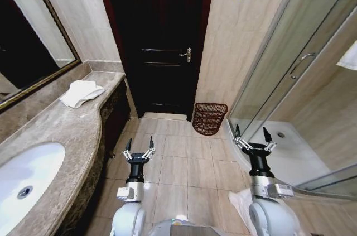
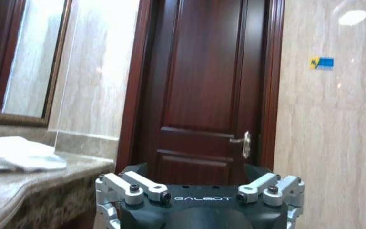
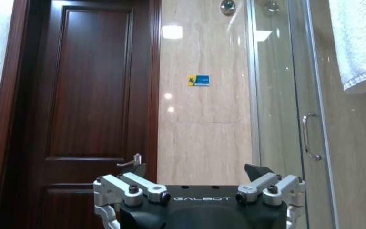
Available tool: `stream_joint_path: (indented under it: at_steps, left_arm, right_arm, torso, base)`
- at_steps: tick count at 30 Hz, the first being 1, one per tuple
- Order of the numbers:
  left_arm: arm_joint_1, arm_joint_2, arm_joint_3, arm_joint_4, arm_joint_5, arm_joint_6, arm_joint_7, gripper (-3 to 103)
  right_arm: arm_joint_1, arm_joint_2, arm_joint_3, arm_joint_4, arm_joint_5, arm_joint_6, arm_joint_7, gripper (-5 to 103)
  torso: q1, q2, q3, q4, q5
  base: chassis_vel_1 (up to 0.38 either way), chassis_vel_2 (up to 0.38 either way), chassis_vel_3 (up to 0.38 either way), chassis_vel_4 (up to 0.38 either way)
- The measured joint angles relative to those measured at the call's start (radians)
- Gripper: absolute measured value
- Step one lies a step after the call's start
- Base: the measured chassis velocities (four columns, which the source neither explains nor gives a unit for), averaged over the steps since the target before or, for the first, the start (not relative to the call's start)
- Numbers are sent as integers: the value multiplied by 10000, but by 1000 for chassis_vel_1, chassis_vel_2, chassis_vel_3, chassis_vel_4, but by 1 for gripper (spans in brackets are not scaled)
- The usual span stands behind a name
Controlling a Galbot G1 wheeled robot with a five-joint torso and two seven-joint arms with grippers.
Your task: Discard the used towel into the hamper.
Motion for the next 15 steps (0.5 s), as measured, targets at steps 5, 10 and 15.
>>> stream_joint_path:
  at_steps: [5,10,15]
  left_arm:
    - [-32,0,-57,-49,112,-80,37,100]
    - [26,0,-57,-23,226,-73,39,100]
    - [222,0,-58,3,338,226,379,100]
  right_arm:
    - [-63,-28,-10,69,-2,0,-52,100]
    - [-136,15,-7,109,-17,0,-116,100]
    - [-166,27,8,117,-100,1,-261,100]
  torso:
    - [0,0,0,0,0]
    - [0,0,0,0,0]
    - [0,0,0,0,0]
  base:
    - [0,0,0,0]
    - [0,0,0,0]
    - [0,0,0,0]
